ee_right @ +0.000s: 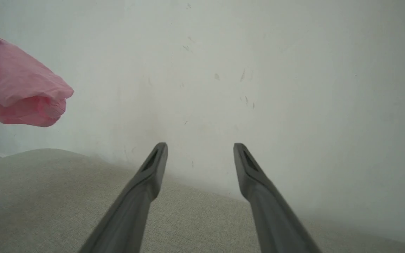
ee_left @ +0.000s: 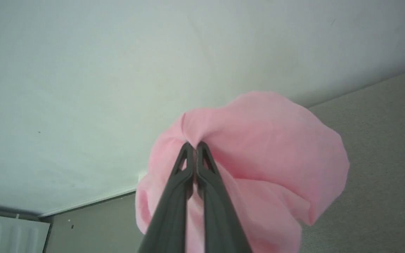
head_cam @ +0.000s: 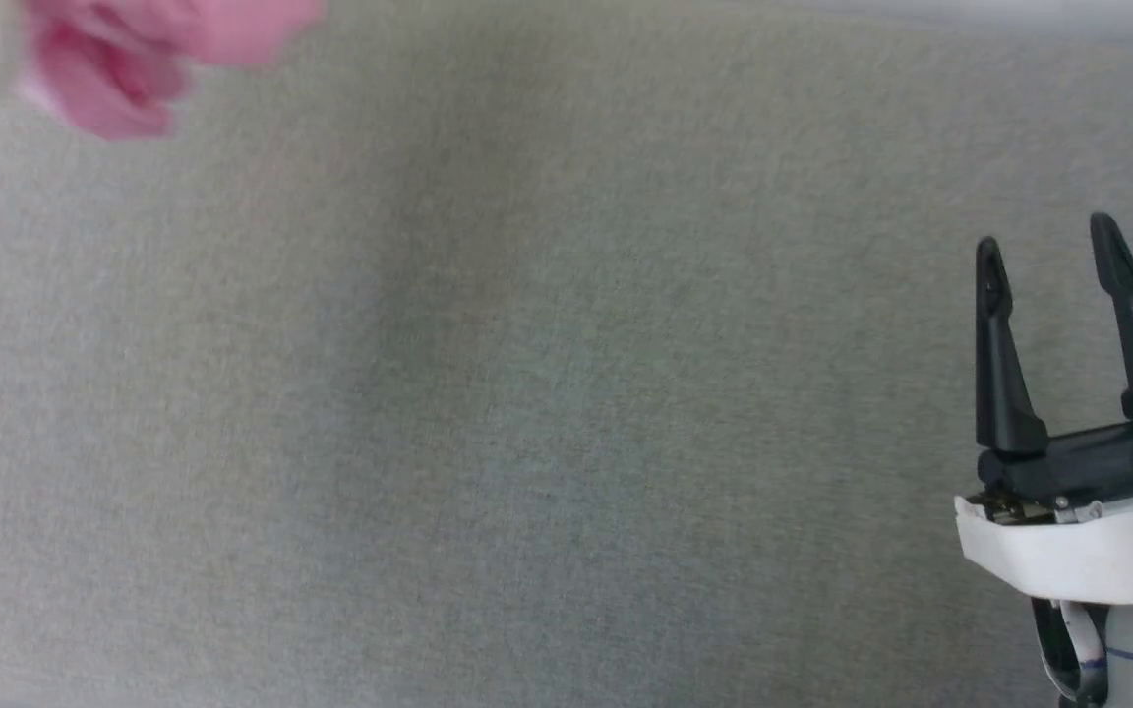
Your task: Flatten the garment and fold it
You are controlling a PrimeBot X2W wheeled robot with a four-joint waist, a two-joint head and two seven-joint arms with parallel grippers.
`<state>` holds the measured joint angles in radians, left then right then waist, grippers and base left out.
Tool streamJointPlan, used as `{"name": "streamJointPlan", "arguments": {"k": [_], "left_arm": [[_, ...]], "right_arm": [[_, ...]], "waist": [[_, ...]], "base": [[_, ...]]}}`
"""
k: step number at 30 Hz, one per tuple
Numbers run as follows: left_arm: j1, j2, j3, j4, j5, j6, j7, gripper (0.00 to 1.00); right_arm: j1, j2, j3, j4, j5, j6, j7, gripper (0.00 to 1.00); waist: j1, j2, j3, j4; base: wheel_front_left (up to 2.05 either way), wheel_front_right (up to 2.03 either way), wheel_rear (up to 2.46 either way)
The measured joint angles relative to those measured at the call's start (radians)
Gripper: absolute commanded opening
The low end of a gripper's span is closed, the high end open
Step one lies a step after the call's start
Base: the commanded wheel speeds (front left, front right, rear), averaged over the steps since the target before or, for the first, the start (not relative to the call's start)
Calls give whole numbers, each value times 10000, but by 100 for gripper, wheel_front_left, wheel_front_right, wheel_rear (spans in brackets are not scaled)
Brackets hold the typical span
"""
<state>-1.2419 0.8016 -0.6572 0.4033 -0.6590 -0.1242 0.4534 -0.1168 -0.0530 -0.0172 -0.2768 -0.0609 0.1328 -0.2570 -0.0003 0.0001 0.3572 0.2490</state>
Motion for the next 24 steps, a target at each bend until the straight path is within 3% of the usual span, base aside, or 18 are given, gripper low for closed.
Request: {"name": "streamJointPlan", "arguments": {"k": [12, 20, 24], "left_arm": [[286, -1751, -2849, -2128, -1087, 0, -558, 0], [2001, -3248, -5660, -1918, -1279, 0, -1108, 0], [2972, -3919, -6180, -1632, -1327, 0, -878, 0]], "right_arm": [[657, 0, -169, 332, 594, -2, 0, 100], [806, -2, -259, 675, 832, -2, 0, 100], [812, 0, -234, 813, 876, -2, 0, 100]], "waist": [[1, 0, -1196, -1516], [2, 0, -1382, -2575], [3, 0, -1366, -2916]], "base": [[0, 0, 0], [0, 0, 0], [0, 0, 0]]}}
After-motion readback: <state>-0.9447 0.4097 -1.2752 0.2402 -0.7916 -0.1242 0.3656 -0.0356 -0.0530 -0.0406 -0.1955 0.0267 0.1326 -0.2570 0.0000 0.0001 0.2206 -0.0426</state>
